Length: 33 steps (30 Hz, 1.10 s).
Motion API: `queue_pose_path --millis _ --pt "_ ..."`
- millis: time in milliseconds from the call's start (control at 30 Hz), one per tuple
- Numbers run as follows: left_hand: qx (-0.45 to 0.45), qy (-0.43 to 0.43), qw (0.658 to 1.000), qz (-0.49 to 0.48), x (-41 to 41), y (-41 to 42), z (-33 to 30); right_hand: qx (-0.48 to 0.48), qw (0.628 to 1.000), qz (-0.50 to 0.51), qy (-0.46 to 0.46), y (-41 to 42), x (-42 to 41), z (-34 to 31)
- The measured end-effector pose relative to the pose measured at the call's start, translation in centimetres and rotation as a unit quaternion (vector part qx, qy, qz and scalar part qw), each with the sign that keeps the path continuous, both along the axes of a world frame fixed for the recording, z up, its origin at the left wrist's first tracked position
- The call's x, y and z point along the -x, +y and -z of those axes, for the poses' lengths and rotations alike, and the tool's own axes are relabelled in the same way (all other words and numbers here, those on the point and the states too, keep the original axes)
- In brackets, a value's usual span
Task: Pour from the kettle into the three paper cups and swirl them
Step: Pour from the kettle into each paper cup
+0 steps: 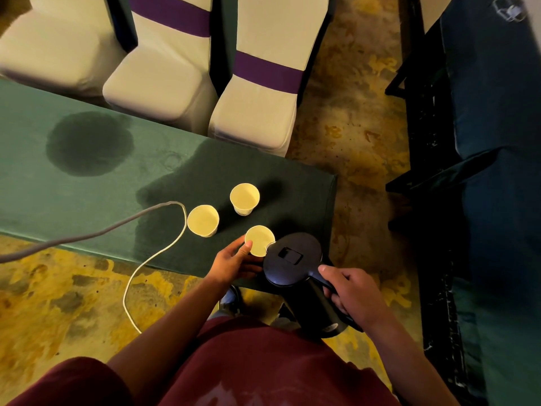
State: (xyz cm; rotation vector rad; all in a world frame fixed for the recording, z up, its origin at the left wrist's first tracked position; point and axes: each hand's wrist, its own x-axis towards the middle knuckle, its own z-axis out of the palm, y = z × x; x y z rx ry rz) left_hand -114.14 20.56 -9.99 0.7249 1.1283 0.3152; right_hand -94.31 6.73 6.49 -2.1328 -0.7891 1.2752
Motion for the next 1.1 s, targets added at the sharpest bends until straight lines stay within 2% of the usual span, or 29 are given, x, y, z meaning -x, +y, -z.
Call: queue_pose_path --millis 267,533,800,967,1100 --pt "-0.003 0.000 1.000 0.004 0.0 0.1 -0.1 -0.015 1.000 -0.006 -0.012 0.0 0.2 0.3" --pt "-0.037 0.038 0.999 0.009 0.0 0.3 -0.1 -0.007 0.997 0.073 -0.007 -0.5 -0.9 0.3" --pt "-0.075 0.063 0.995 0.007 -0.1 0.6 0.1 0.002 0.995 0.094 0.018 -1.5 -1.4 0.7" --pt "-0.103 0.086 0.991 0.029 -0.1 0.9 -0.5 -0.060 0.997 0.043 0.014 -1.1 -0.9 0.6" --pt "-0.116 0.115 0.986 0.040 -0.3 0.8 -0.8 -0.085 0.994 0.030 0.055 -0.6 -1.6 0.3"
